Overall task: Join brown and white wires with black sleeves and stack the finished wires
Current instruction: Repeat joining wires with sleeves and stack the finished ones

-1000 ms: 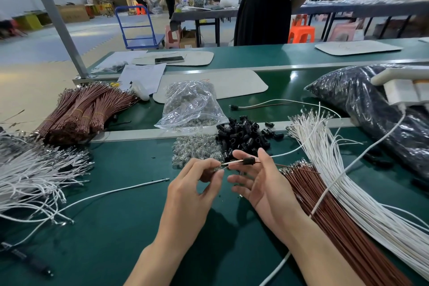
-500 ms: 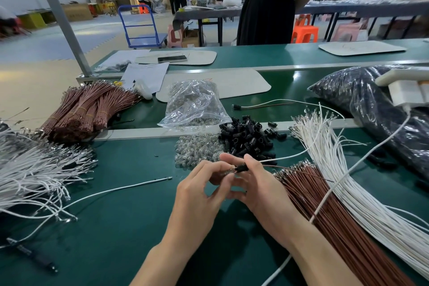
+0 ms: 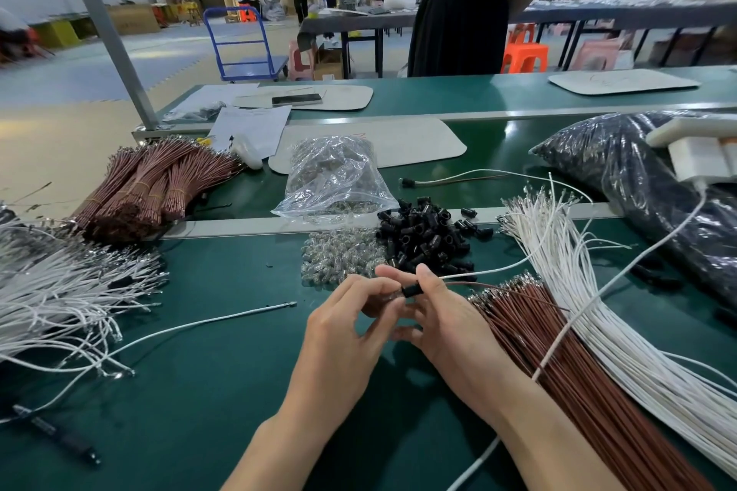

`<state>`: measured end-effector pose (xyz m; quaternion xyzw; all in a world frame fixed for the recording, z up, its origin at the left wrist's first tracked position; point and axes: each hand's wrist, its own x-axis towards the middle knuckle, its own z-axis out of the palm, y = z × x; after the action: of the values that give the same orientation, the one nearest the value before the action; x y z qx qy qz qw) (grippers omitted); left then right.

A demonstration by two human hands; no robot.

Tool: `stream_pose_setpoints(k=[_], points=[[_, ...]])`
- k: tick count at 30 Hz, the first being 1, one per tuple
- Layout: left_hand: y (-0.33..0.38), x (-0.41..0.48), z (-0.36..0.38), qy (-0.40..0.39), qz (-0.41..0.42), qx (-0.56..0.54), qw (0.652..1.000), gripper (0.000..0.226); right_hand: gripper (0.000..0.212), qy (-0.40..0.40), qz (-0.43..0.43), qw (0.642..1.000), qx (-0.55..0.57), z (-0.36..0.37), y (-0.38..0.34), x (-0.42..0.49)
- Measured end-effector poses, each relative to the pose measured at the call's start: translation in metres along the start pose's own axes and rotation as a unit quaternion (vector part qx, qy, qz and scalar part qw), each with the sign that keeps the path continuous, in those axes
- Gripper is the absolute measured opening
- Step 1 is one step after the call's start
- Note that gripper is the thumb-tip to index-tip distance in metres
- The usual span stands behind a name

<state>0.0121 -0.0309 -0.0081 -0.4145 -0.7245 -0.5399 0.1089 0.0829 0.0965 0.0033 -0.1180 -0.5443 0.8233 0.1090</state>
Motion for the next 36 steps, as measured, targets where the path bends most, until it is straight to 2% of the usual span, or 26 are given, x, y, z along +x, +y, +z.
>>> stream_pose_setpoints(k=[6, 11, 14, 17, 19, 24, 28, 36], points=[[0.000, -0.001, 0.002, 0.005, -0.036, -0.027, 0.999, 0.019, 0.046, -0.010, -0.002, 1.000, -0.003, 0.002, 0.002, 0.000], [0.010, -0.001, 0.007, 0.008, -0.070, -0.133, 0.989, 0.031, 0.045, -0.010, -0.002, 0.999, -0.030, 0.003, 0.004, 0.000], [0.011, 0.002, 0.006, 0.002, -0.079, -0.154, 0.985, 0.035, 0.046, -0.009, 0.000, 1.000, -0.022, 0.002, 0.004, 0.001], [0.002, 0.004, 0.005, -0.002, -0.069, -0.085, 0.994, 0.030, 0.043, 0.007, -0.010, 1.000, 0.010, 0.000, 0.001, 0.001], [-0.006, 0.005, 0.003, 0.006, -0.072, -0.048, 0.996, 0.027, 0.037, 0.048, -0.024, 0.998, 0.035, -0.001, 0.000, 0.001], [-0.013, 0.003, 0.002, -0.007, -0.124, -0.025, 0.992, 0.017, 0.022, 0.114, -0.051, 0.991, 0.045, -0.001, 0.003, 0.003], [-0.015, 0.002, 0.002, -0.024, -0.173, 0.029, 0.984, 0.025, 0.014, 0.128, -0.061, 0.990, 0.019, 0.001, 0.006, 0.003], [-0.002, 0.003, 0.000, -0.074, -0.185, 0.127, 0.972, 0.049, 0.013, 0.132, -0.084, 0.988, -0.016, 0.006, 0.010, 0.004]])
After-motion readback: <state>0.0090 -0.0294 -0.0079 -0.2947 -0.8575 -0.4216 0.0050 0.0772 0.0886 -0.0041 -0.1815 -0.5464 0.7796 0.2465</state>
